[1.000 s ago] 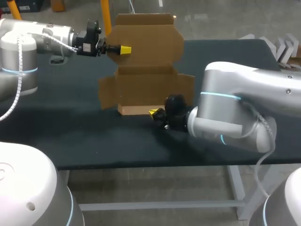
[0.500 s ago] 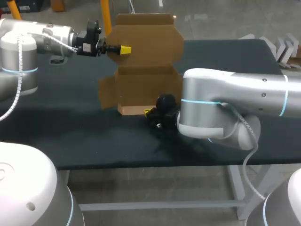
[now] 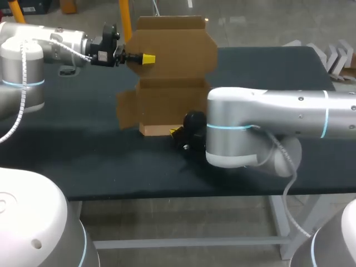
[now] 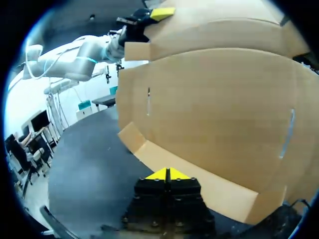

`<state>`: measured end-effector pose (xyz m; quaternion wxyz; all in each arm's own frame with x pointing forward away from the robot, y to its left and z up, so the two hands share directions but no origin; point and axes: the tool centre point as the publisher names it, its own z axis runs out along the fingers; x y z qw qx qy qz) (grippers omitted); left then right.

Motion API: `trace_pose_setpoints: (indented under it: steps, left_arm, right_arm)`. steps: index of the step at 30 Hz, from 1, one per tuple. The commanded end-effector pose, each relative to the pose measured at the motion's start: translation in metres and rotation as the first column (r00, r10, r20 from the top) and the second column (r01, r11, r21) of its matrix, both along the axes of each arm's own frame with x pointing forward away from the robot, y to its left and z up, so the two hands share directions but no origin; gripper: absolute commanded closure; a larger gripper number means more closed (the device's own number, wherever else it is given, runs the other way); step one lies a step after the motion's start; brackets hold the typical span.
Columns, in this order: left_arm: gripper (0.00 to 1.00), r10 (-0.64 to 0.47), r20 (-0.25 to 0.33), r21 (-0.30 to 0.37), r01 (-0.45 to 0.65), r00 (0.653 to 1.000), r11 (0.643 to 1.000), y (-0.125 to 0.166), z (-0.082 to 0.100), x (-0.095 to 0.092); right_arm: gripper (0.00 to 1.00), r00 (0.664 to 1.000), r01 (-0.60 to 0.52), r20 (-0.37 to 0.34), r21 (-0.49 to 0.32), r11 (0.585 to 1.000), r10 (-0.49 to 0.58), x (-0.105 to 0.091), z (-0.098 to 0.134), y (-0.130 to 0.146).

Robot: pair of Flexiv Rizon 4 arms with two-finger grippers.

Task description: Assemble the packaging by folding the flat box into shape, placing the metal phone stand inside, and closing the box properly

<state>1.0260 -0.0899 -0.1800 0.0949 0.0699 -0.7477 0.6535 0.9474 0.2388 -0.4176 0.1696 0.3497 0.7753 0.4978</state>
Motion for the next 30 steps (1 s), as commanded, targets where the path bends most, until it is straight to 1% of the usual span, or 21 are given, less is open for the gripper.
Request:
trace_pose_setpoints:
  steps: [1, 14, 28, 30]
  left_arm:
    - [1.00, -0.005, -0.001, -0.001, 0.005, 1.000, 1.000, 0.001, -0.001, 0.001]
    - [1.00, -0.005, -0.001, -0.001, 0.005, 1.000, 1.000, 0.001, -0.001, 0.001]
    - [1.00, -0.005, -0.001, -0.001, 0.005, 1.000, 1.000, 0.001, -0.001, 0.001]
    - [1.00, -0.012, 0.004, 0.001, 0.012, 1.000, 1.000, 0.001, -0.002, -0.002]
  right_arm:
    - [1.00, 1.000, 0.018, 0.005, -0.003, 1.000, -0.018, 0.004, -0.006, 0.006]
    - [1.00, 0.999, 0.027, -0.018, 0.003, 1.000, -0.027, 0.014, -0.016, 0.005]
    - [1.00, 0.999, 0.037, -0.032, 0.017, 0.999, -0.036, 0.016, -0.020, 0.005]
    - [1.00, 0.999, 0.037, -0.032, 0.017, 0.999, -0.036, 0.016, -0.020, 0.005]
